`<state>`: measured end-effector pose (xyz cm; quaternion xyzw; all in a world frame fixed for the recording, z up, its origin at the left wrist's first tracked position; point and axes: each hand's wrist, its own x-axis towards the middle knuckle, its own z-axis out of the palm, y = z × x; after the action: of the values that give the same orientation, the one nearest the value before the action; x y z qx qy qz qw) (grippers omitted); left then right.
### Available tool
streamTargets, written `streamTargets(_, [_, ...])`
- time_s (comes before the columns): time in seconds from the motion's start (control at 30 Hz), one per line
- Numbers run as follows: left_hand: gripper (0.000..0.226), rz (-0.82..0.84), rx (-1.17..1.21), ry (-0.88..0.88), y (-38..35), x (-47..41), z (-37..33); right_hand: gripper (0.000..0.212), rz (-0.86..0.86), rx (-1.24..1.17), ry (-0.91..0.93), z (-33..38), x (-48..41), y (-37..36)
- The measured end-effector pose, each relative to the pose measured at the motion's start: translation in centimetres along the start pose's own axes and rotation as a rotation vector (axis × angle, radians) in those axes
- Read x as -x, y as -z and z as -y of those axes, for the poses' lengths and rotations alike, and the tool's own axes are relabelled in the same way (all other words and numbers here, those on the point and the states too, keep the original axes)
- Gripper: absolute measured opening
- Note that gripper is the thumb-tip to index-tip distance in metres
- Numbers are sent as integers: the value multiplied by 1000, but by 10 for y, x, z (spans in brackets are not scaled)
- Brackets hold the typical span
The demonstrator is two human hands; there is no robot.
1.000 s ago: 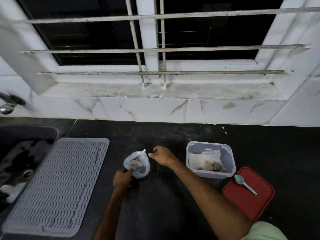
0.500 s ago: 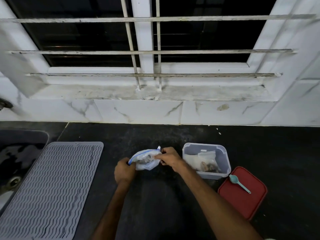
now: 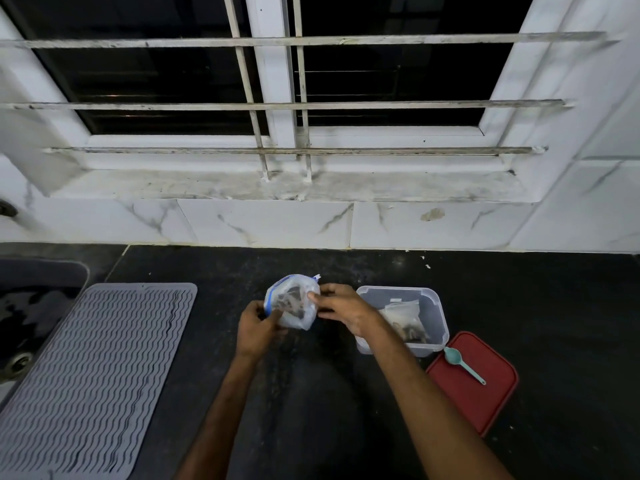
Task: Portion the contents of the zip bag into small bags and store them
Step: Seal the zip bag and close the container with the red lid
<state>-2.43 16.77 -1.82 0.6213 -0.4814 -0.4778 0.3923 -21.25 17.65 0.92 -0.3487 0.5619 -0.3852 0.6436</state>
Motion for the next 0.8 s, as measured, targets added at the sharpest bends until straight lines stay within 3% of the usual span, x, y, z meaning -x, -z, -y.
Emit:
streamTargets(0.07, [14, -74, -60, -29, 3, -1, 0, 18, 23, -32, -8, 4, -2, 6])
streamTargets(0.17, [15, -125, -109, -60, 5, -1, 2, 7, 13, -45, -44, 6, -3, 3])
streamTargets(0.27, [18, -212, -234, -62, 2, 3, -4, 18, -239, -1, -28, 4, -8, -11])
streamTargets(0.37, [20, -199, -226, -67, -3, 7, -9, 14, -539, 374, 61, -2, -11, -23])
streamTargets(0.43, [24, -75, -140, -82, -5, 9, -9, 12, -603, 617, 67, -4, -10, -22])
streamTargets(0.5, [29, 39, -21, -35, -3, 7, -10, 15, -578, 666, 79, -3, -12, -16])
streamTargets(0.57, [27, 115, 29, 23, 0, 5, -12, 2, -496, 582, 105, -2, -16, -10])
streamTargets(0.63, [22, 149, 68, 45, 1, 5, -14, 16, -395, 413, 61, 0, -19, -6])
streamTargets(0.73, [22, 27, 38, 43, 1, 3, -11, 21, -228, 107, -30, 5, -14, -2])
streamTargets(0.8, [19, -122, -234, -18, 2, 1, -8, 18, -197, 73, -24, 6, -10, -1])
